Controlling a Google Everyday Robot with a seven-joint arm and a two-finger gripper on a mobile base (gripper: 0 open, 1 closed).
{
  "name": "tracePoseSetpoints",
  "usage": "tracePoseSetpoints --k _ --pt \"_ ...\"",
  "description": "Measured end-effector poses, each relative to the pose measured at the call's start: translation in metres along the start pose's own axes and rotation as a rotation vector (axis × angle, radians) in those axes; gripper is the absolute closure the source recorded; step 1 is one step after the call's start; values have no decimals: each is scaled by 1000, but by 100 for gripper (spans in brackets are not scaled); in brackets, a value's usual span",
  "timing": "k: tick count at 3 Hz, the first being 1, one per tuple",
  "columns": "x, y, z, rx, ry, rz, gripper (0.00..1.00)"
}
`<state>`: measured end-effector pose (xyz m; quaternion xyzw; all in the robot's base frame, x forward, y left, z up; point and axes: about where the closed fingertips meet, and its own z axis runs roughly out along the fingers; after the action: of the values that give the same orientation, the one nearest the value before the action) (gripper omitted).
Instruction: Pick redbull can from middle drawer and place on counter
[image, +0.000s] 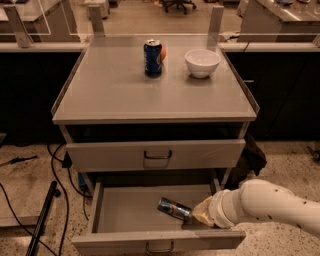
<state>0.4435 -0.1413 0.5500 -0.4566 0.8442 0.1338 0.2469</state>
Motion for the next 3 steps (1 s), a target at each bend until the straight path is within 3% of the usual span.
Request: tracePoseSetpoints --k 2,3 --pt "10 -12 39 52 -108 15 100" --pt "3 -14 66 42 -160 -5 81"
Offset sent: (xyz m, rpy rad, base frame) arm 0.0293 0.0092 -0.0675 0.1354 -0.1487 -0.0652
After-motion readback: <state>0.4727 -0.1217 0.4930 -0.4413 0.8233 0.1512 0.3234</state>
